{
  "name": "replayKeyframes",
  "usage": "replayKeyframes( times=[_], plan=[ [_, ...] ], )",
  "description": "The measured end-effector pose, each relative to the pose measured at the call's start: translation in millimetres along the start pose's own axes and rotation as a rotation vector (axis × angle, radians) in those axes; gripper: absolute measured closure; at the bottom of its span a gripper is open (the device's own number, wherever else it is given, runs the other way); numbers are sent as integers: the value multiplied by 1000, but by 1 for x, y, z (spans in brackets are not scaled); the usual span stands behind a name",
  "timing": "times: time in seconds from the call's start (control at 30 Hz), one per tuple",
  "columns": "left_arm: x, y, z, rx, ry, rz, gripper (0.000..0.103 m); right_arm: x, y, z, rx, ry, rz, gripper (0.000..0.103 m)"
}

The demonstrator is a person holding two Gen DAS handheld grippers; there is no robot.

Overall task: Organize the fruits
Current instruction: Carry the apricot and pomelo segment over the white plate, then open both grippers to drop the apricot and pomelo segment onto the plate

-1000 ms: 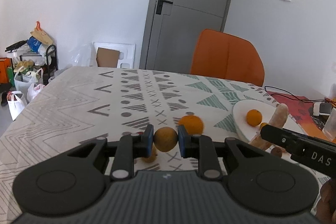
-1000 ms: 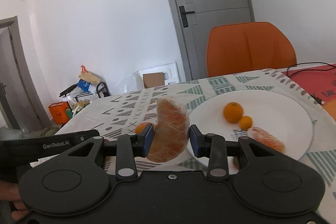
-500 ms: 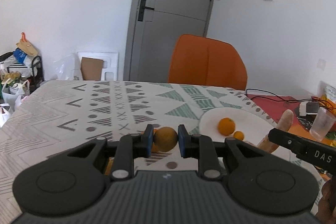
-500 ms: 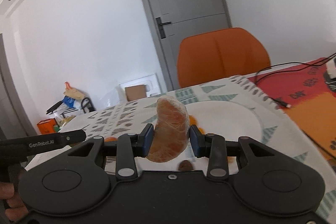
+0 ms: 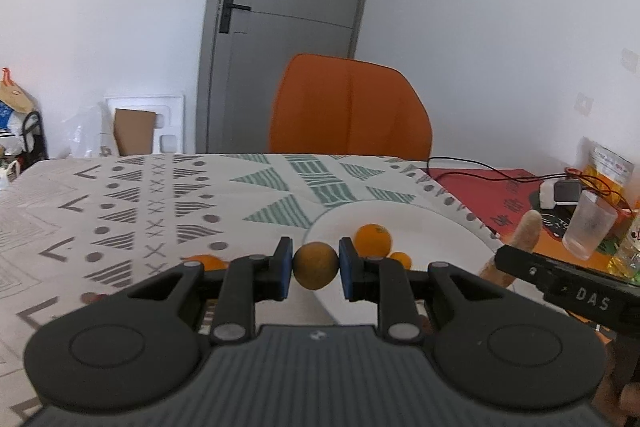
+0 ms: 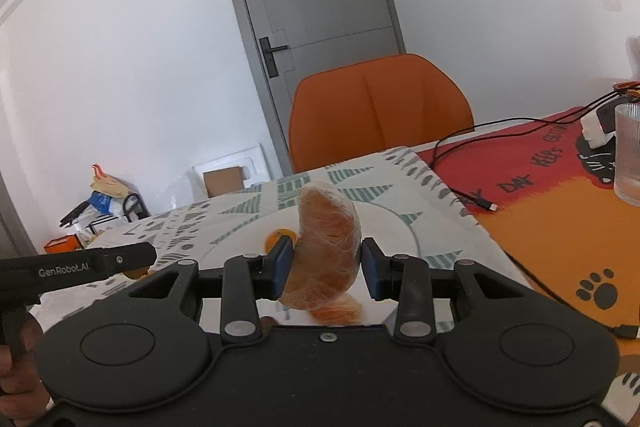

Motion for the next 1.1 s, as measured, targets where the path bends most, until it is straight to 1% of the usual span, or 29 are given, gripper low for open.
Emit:
replayKeyframes(
  times=[0.3,0.47,0.53,0.57,0.6,0.77,0.83,0.87,0.9,1.0,1.1],
  plan=[
    [-29,2,-12,-15,-37,31,80,-19,8,-12,30,-56,9,67],
    [-43,0,-15,-18,-56,55,80,-30,6,-12,81,-86,41,67],
    [-47,-1,-16,-24,-67,61,78,-36,3,-8,103,-73,51,64],
    [-47,-1,-16,-32,-64,60,77,-36,4,-5,103,-56,34,60],
    [-48,-1,-16,-37,-60,61,77,-35,4,-4,105,-59,24,56],
    [-46,0,-4,-13,-42,76,76,-36,4,-2,92,-42,30,56],
    [-41,1,3,-7,-28,70,71,-34,5,-1,91,-41,26,56],
    [-38,2,5,-4,-23,68,66,-33,6,0,90,-40,24,56],
    [-35,3,8,-3,-17,64,65,-32,6,2,90,-36,24,56],
    [-25,5,16,1,0,50,54,-29,7,6,92,-25,20,56],
    [-15,5,25,12,18,43,46,-26,7,11,87,-14,26,56]
  ],
)
Point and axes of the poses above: each gripper's, at about its wrist camera, not at the fingertips, and x roughly against the way its jaws point, z to its left, y to its top, the point moved 7 cm from there along -x, roughly the way its jaws point, and after that the axes turned 13 degrees about -y, right-handed, at the moved point
